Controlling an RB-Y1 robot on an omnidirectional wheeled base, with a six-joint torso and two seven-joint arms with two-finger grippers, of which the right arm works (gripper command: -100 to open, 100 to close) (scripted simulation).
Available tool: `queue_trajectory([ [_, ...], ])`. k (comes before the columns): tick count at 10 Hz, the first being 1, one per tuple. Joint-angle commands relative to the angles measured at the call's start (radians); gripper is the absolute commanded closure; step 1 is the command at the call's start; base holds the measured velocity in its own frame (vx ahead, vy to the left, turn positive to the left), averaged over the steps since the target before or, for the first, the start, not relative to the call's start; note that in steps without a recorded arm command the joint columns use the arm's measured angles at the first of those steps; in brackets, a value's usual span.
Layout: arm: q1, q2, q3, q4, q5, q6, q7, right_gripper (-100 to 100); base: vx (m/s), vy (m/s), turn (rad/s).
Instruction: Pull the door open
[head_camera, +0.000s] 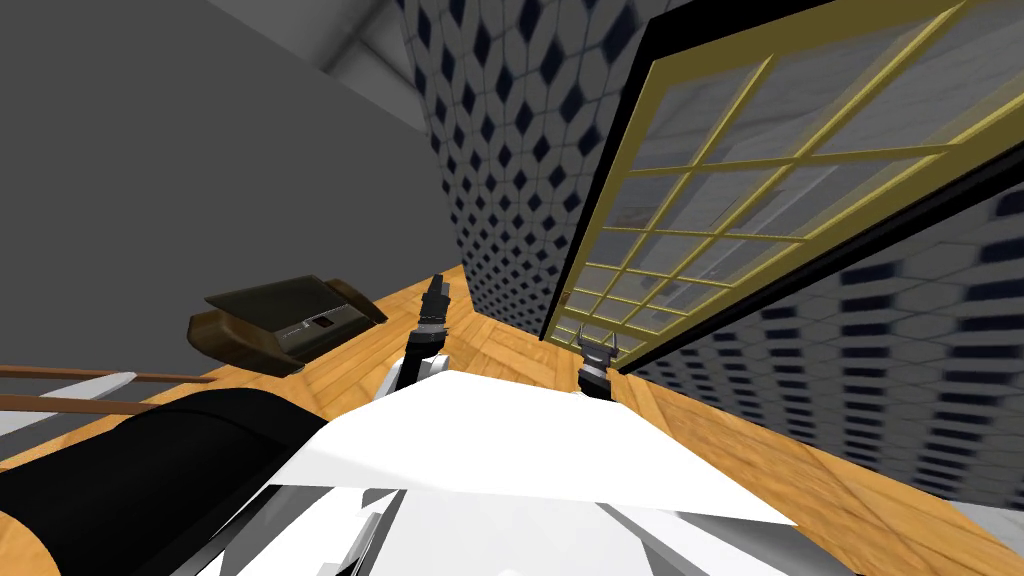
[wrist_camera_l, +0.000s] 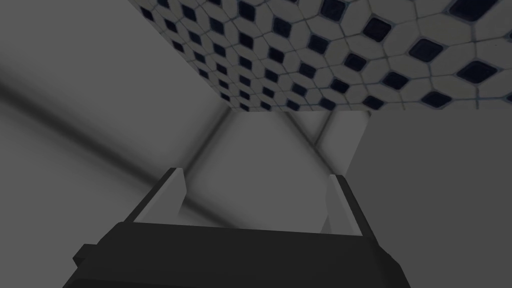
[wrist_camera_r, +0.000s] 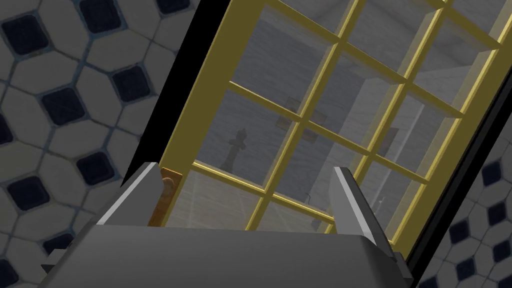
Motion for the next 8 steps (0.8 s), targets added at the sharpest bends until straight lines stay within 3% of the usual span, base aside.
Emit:
queue_trajectory([
  [1,0.0,-0.006,0.012,0.025,-0.031,-0.011,-0.026,-100,0.11,-0.023,0.118],
  [8,-0.017,-0.037,0.06,0.162,-0.158,-0.066,-0.139,-100,0.098,-0.022,0.115],
])
